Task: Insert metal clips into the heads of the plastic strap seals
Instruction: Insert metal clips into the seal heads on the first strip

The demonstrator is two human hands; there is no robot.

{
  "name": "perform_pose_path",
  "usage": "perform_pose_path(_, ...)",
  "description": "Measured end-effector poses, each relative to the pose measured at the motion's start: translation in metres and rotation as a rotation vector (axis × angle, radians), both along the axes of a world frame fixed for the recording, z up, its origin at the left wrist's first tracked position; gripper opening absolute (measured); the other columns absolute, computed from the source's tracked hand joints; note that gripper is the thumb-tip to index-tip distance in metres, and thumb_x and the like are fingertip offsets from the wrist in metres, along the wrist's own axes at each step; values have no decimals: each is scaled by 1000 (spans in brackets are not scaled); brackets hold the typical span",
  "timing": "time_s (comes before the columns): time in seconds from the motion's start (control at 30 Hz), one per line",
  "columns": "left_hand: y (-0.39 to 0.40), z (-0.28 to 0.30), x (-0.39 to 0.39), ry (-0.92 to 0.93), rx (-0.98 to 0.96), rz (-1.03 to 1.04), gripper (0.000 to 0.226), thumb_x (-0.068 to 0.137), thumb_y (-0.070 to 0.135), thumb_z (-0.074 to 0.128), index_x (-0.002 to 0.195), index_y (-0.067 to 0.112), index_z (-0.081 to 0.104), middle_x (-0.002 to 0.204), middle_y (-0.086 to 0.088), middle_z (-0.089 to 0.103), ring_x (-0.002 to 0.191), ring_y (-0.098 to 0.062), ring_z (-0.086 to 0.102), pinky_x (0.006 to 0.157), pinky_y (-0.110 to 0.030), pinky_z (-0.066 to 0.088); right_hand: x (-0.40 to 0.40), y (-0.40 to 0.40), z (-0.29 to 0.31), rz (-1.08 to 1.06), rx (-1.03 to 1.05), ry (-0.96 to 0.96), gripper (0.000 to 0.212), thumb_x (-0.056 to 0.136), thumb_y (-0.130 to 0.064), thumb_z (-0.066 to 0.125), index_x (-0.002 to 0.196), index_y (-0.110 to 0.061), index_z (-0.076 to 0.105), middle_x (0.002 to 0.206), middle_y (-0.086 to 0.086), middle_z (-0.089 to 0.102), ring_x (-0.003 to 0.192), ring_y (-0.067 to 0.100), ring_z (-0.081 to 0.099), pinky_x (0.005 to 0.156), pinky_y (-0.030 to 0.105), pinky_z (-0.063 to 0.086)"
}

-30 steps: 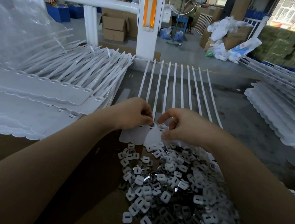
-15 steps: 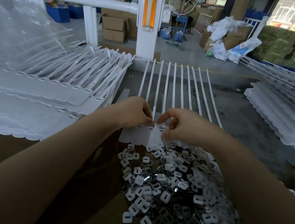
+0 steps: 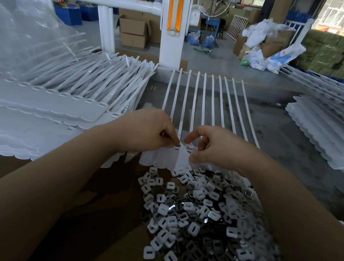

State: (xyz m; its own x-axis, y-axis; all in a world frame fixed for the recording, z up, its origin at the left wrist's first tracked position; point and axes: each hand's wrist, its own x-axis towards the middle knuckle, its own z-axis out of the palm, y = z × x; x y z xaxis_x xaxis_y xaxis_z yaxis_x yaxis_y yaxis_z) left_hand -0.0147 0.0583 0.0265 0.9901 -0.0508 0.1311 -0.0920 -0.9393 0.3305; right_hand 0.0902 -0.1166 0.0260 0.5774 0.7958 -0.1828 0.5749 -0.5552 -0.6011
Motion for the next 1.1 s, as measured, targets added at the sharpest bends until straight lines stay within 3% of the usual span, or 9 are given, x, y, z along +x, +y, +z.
perform_pose_path(0.13, -11, 5, -8, 92, -205, -67, 9, 78, 26, 80, 85, 31, 75, 78, 21, 68, 73, 9, 61, 63, -3, 41, -1, 0, 1, 4, -13, -8, 39, 80, -23, 77, 112, -38, 59, 89, -10, 57, 78, 6, 59, 61, 22, 45)
perform_pose_path(0.27, -22, 3, -6, 246, -150, -91, 20, 72, 38, 82, 85, 41, 66, 81, 28, 63, 71, 8, 60, 60, -4, 41, -1, 1, 0, 7, -22, -40, 42, 79, -25, 78, 115, -37, 58, 89, -11, 58, 77, 3, 58, 59, 19, 42)
perform_pose_path(0.4, -22, -1, -4, 251, -182, -79, 15, 74, 31, 82, 82, 36, 70, 83, 23, 66, 75, 6, 63, 67, -10, 51, -2, 2, 1, 10, -25, -49, 43, 78, -24, 78, 114, -36, 59, 89, -10, 58, 77, 4, 58, 60, 19, 41)
perform_pose_path(0.53, -17, -1, -7, 304, -353, -47, 8, 79, 28, 79, 83, 29, 72, 80, 10, 72, 71, -4, 68, 65, -13, 53, -2, 1, 1, 18, -15, -37, 39, 78, -22, 78, 111, -36, 61, 87, -10, 57, 76, 5, 57, 61, 22, 42)
perform_pose_path(0.7, -7, 2, -11, 300, -570, 45, 4, 89, 17, 68, 86, 18, 71, 74, 5, 73, 64, -3, 65, 57, -12, 47, -2, -3, 6, 19, 74, 57, 13, 87, -29, 71, 99, -34, 70, 95, -7, 65, 83, 8, 62, 65, 23, 44)
perform_pose_path(0.8, -4, 3, -9, 282, -607, 108, 6, 90, 17, 67, 85, 16, 71, 77, 2, 74, 66, -6, 66, 56, -15, 47, -3, -3, 10, 20, 113, 118, 4, 87, -32, 70, 90, -31, 72, 89, -10, 70, 85, 9, 62, 66, 24, 46)
perform_pose_path(1.1, -5, 5, -10, 276, -678, 134, 8, 90, 18, 66, 84, 15, 70, 77, 1, 73, 68, -9, 66, 59, -18, 47, -5, 1, 6, 6, 163, 134, 10, 83, -35, 73, 79, -26, 72, 71, -13, 68, 71, 4, 59, 64, 24, 42)
